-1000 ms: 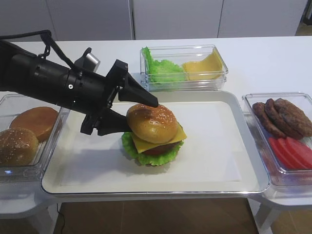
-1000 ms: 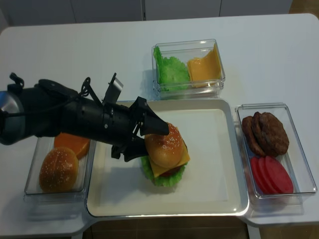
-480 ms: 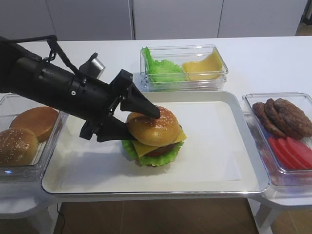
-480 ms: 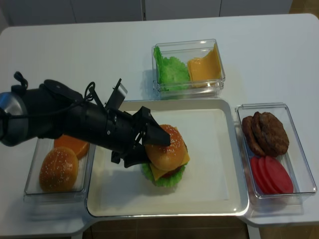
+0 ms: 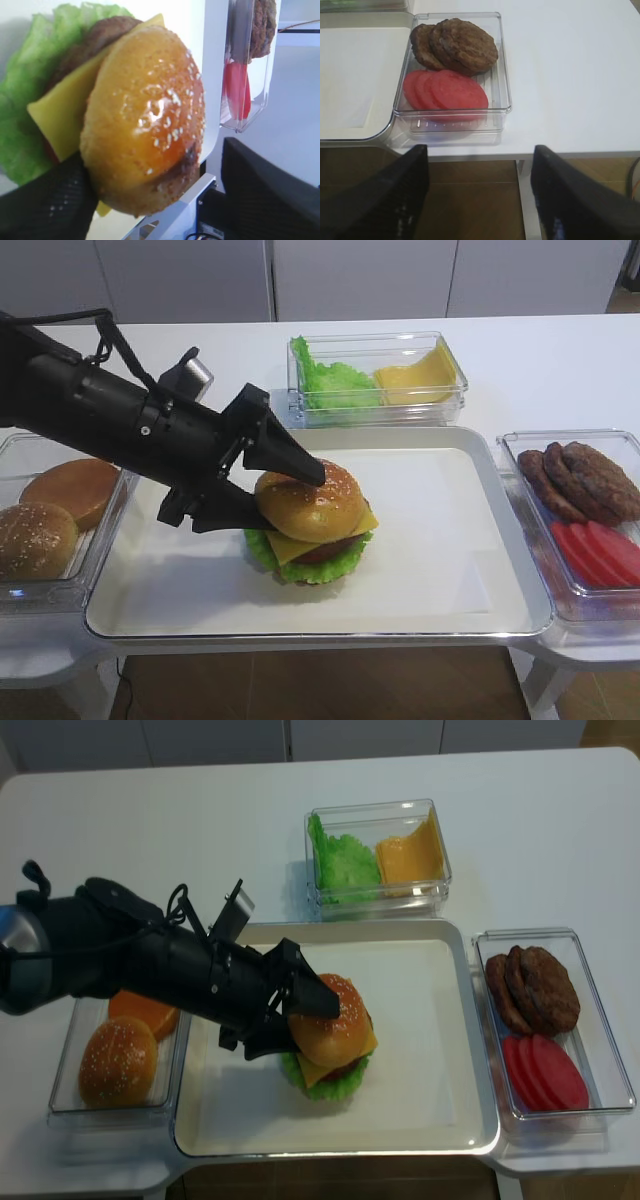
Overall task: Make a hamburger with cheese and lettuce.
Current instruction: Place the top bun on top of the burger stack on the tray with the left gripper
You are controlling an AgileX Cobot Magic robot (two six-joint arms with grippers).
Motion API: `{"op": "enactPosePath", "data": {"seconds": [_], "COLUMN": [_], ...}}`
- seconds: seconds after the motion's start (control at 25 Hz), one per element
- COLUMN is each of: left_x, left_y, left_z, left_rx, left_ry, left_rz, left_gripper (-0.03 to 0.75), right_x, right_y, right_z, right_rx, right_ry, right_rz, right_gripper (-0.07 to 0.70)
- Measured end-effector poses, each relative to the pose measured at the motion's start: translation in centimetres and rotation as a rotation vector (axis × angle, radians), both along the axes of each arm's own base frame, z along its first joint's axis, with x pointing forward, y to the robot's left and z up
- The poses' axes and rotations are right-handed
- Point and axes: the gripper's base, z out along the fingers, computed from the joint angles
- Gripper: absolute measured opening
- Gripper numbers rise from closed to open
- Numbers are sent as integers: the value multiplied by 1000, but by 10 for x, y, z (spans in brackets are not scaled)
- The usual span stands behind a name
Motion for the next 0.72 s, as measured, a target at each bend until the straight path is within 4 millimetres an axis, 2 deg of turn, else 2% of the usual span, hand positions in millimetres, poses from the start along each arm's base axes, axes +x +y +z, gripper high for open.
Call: {"op": "enactPosePath", "data": {"seconds": [0.24, 0.72], "left_x": [-3, -5], "left_y": [2, 3], "left_z": [6, 10], "left_rx": [20, 32], "left_ry": [-32, -39], "left_rz": [-15, -13], "left_gripper": [622, 631], "right_x": [0, 0], "right_y": [0, 0], "right_z": [0, 0], "right_rx": [0, 0], "right_ry": [0, 0], "right_rz": [0, 0], "right_gripper": [501, 501]}}
